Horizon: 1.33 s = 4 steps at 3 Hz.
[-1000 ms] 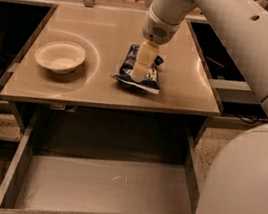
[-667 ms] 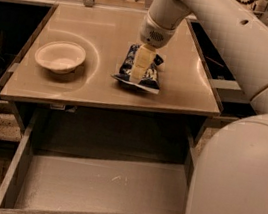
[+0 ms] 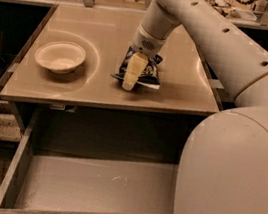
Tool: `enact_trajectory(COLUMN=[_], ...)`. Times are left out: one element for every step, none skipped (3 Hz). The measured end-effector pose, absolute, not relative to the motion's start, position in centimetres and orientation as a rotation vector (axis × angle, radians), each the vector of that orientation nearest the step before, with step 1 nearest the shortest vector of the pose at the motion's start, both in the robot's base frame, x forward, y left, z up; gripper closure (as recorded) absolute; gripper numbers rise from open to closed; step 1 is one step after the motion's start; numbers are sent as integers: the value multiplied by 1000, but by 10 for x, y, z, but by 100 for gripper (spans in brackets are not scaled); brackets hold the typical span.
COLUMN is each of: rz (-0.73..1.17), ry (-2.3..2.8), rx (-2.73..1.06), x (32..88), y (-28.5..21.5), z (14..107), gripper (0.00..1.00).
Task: Place blue chip bag into top drawer
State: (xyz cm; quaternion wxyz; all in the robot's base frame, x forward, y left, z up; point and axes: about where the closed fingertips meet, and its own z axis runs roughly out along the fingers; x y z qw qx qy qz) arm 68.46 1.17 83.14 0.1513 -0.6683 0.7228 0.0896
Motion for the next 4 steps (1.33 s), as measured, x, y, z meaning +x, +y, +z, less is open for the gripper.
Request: enact_trajectory(rz=[235,234,234,235], ry=[2077,2079,2079,2079], rx=[-1922,-1924,-1924,-1924], x=[683,683,683,683], y=[12,13,13,13], z=[820,818,818,818], gripper=[0,16,40,63])
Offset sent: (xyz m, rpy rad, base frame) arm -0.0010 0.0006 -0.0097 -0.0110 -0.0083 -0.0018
